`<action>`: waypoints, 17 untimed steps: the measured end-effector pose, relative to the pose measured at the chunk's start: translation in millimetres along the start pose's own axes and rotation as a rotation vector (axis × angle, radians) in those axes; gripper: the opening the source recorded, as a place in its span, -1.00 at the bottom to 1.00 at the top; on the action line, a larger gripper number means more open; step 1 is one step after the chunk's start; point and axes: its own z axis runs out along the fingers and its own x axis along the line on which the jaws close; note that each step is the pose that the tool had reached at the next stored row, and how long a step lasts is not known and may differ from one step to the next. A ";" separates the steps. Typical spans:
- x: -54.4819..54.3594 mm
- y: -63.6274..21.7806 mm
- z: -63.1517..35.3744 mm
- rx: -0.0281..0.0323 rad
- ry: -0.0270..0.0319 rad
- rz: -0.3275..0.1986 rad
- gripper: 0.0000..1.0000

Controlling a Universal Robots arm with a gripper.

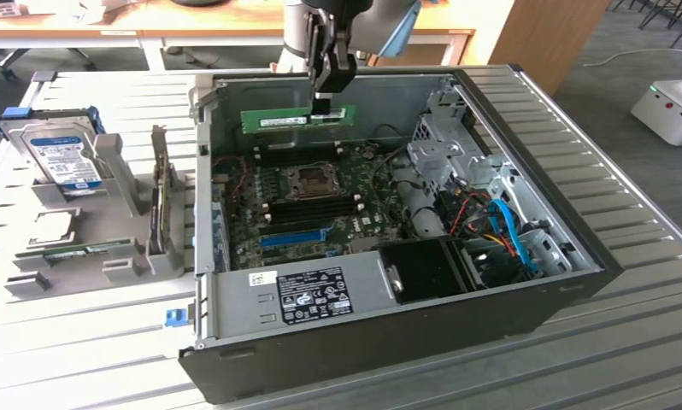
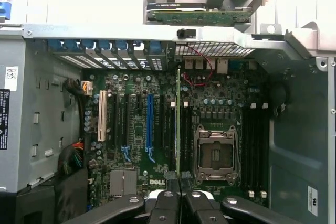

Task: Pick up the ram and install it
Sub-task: 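Pick up the ram and move it above insertion slot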

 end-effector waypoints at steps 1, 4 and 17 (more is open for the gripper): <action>0.0 0.0 0.0 0.0000 0.0000 0.000 -0.76; -0.1 -0.1 0.9 0.0001 -0.0002 0.000 -0.76; -0.2 -0.7 12.7 0.0002 0.0000 0.000 -0.76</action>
